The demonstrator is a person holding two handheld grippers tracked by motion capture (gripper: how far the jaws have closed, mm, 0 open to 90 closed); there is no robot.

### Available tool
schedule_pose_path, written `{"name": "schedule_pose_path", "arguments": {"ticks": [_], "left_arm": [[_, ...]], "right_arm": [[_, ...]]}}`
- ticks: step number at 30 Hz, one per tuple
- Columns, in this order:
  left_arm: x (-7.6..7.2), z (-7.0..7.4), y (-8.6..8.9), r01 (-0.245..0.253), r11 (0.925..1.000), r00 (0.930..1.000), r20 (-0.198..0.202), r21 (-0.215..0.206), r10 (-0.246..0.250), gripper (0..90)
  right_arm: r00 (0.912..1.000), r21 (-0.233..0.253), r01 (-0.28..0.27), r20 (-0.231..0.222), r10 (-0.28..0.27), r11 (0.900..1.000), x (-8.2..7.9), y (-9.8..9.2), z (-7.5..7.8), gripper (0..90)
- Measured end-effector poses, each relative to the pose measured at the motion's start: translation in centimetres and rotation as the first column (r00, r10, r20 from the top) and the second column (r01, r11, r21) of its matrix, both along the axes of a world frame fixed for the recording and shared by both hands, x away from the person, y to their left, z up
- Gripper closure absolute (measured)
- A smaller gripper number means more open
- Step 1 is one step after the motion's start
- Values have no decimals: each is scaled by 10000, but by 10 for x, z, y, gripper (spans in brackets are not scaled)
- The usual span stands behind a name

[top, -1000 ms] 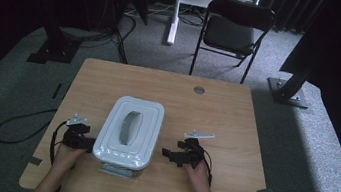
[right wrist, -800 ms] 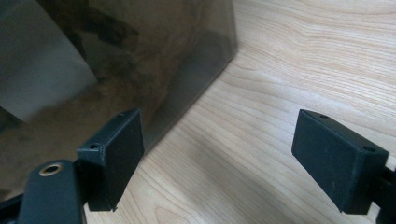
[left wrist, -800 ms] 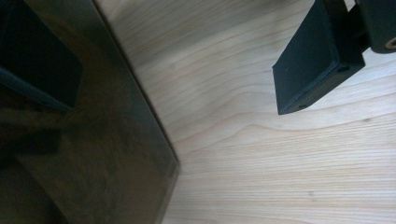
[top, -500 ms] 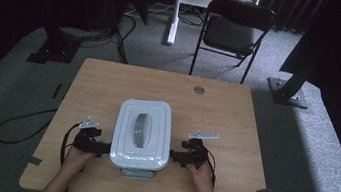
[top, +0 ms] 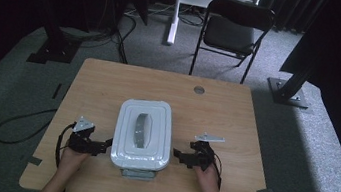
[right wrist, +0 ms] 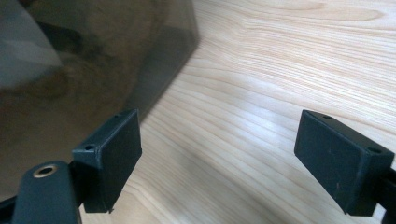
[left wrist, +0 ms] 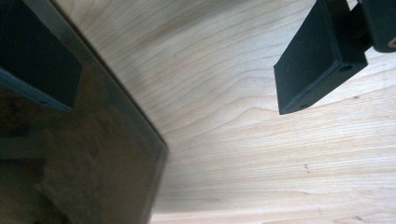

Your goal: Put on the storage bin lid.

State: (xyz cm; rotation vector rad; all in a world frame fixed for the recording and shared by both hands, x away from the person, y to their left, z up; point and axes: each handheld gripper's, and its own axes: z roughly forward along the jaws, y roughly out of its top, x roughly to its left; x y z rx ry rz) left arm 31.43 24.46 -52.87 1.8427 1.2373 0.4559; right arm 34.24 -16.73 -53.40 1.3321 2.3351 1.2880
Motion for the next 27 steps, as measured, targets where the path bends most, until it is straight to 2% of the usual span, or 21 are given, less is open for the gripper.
{"name": "schedule_pose_path", "arguments": {"ticks": [4,13,18,27], "left_arm": [[-4,0,2,-205,9997,9992,332,165,199,22],[-10,-1,13,-544,9984,9972,521,139,536,23],[-13,-4,20,-783,9966,9957,518,245,770,23],[-21,-9,34,-1286,9911,9906,521,347,1267,23]], "right_arm": [[9995,-301,189,272,-180,9994,-3,-8,-3,137],[9912,-200,900,995,-876,9957,-9,-33,-4,123],[9800,-296,1616,1228,-1569,9864,-13,-52,-5,123],[9625,-513,2486,1247,-2408,9672,-23,-87,-12,123]]}}
